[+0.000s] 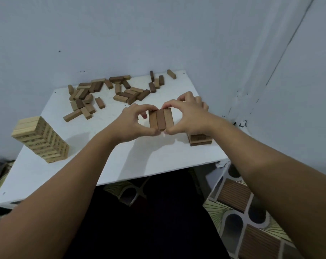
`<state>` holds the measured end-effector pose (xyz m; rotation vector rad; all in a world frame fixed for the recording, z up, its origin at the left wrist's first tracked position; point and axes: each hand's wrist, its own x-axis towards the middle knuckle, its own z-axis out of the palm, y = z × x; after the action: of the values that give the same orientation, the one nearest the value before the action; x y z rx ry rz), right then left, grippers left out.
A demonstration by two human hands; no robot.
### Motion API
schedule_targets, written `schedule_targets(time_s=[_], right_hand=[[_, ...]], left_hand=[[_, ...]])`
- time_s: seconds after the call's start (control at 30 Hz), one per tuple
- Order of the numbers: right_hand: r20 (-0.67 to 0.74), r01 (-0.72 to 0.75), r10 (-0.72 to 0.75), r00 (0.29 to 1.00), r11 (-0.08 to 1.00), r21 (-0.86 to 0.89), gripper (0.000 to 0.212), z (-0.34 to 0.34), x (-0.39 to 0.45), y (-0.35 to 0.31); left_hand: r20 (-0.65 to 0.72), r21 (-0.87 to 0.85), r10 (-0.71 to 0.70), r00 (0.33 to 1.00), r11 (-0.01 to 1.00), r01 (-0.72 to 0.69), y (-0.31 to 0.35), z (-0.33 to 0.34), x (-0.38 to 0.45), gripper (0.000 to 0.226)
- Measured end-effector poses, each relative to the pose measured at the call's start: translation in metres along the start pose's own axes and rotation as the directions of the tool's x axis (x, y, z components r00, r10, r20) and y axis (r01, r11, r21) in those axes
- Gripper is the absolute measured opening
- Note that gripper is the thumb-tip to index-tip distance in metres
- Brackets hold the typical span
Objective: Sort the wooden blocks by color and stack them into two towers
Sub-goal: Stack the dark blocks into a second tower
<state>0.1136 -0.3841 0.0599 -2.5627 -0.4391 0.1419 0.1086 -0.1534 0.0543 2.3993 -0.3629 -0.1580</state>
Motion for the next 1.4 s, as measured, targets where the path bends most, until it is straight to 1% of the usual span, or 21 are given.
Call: schedule_targets(time_s=[0.17,0.33,0.6,0.83,0.9,0.97,1.07,1.1,1.17,1.27,1.4], right_hand=[[0.021,-0.073,0.073,0.997,0.997,0.001,0.071,-0.034,-0.033,0.048],[0.072,-0.139,0.137,0.988,0.990,0.031,0.073,-0.045,-0.048,0.081],[0.117,-0.162,0.151,0.982,0.983,0.089,0.072,-0.044,-0.045,0.096],[0.138,-0.159,0.145,0.980,0.983,0.094,0.072,-0.041,-0.037,0.097],[0.156,-0.163,0.148,0.977,0.983,0.084,0.073,-0.039,-0.036,0.099],[0.180,-0.165,0.148,0.972,0.983,0.084,0.077,-0.038,-0.036,0.101],[0.188,-0.172,0.151,0.970,0.980,0.101,0.093,-0.040,-0.038,0.105],[0.187,-0.176,0.153,0.970,0.978,0.113,0.097,-0.040,-0.039,0.107],[0.201,-0.181,0.150,0.968,0.973,0.142,0.098,-0.041,-0.038,0.110],[0.238,-0.180,0.140,0.961,0.971,0.158,0.088,-0.039,-0.036,0.112],[0.239,-0.177,0.134,0.962,0.969,0.172,0.079,-0.037,-0.032,0.112]], left_hand=[[0.042,0.019,0.057,0.997,0.998,-0.058,0.041,0.039,0.024,0.073],[0.094,0.047,0.078,0.993,0.995,-0.083,0.069,0.065,0.034,0.072],[0.119,0.014,-0.002,0.993,1.000,0.001,0.072,0.074,0.040,0.071],[0.143,0.022,-0.052,0.988,0.999,0.049,0.069,0.074,0.044,0.073],[0.169,0.035,-0.076,0.983,0.997,0.071,0.068,0.072,0.044,0.078],[0.200,0.020,-0.102,0.975,0.995,0.100,0.067,0.070,0.043,0.088],[0.216,-0.043,-0.132,0.968,0.989,0.144,0.060,0.066,0.039,0.100],[0.213,-0.053,-0.137,0.967,0.987,0.152,0.057,0.065,0.038,0.098],[0.205,-0.071,-0.143,0.968,0.984,0.161,0.053,0.065,0.037,0.089],[0.196,-0.112,-0.138,0.971,0.980,0.162,0.052,0.066,0.036,0.073],[0.197,-0.145,-0.130,0.972,0.976,0.160,0.053,0.069,0.036,0.066]])
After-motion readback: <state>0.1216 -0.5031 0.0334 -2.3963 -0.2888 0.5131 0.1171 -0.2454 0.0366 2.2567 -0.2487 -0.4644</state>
